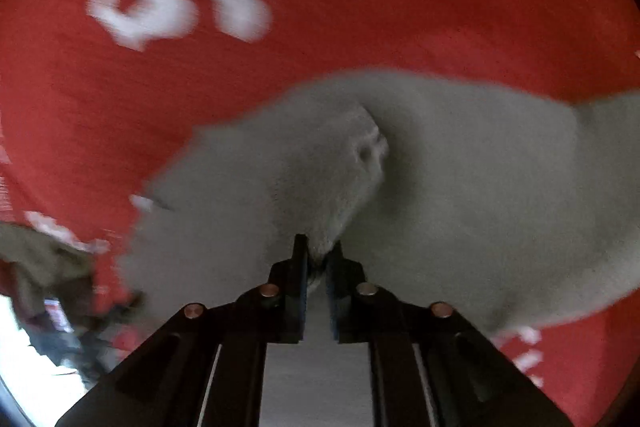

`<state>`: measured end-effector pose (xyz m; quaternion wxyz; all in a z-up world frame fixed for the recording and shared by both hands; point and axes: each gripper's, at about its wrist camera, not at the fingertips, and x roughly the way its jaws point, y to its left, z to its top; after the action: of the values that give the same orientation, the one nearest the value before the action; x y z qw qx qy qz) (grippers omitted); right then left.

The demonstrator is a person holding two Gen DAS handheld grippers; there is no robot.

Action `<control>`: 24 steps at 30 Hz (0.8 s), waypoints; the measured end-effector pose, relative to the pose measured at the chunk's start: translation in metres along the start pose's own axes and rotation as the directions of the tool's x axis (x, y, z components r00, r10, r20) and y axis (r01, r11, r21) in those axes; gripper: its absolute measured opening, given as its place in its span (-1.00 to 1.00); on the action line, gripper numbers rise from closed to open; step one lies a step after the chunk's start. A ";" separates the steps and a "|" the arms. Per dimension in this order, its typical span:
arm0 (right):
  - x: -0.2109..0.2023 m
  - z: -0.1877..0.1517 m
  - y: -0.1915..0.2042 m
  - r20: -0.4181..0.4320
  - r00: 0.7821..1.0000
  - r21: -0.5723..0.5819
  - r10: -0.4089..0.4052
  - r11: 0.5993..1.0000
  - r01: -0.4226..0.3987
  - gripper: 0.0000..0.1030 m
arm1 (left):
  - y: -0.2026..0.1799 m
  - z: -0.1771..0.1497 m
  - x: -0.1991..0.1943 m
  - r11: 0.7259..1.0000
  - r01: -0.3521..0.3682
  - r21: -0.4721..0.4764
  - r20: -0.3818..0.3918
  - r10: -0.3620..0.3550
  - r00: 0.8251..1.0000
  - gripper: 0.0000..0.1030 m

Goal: Fold small clothes

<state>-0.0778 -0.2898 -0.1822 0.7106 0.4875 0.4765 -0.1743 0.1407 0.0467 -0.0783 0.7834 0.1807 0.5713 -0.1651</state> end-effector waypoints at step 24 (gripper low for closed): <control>-0.002 -0.064 0.081 -0.112 0.987 -0.150 0.115 0.980 -0.131 -0.14 | 0.064 0.034 0.040 0.947 0.315 -0.062 -0.033 -0.317 0.948 -0.81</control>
<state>-0.0533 -0.1972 -0.1424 0.7308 0.4667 0.4937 -0.0666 0.2104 0.0848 -0.1005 0.7393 0.0682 0.6137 -0.2685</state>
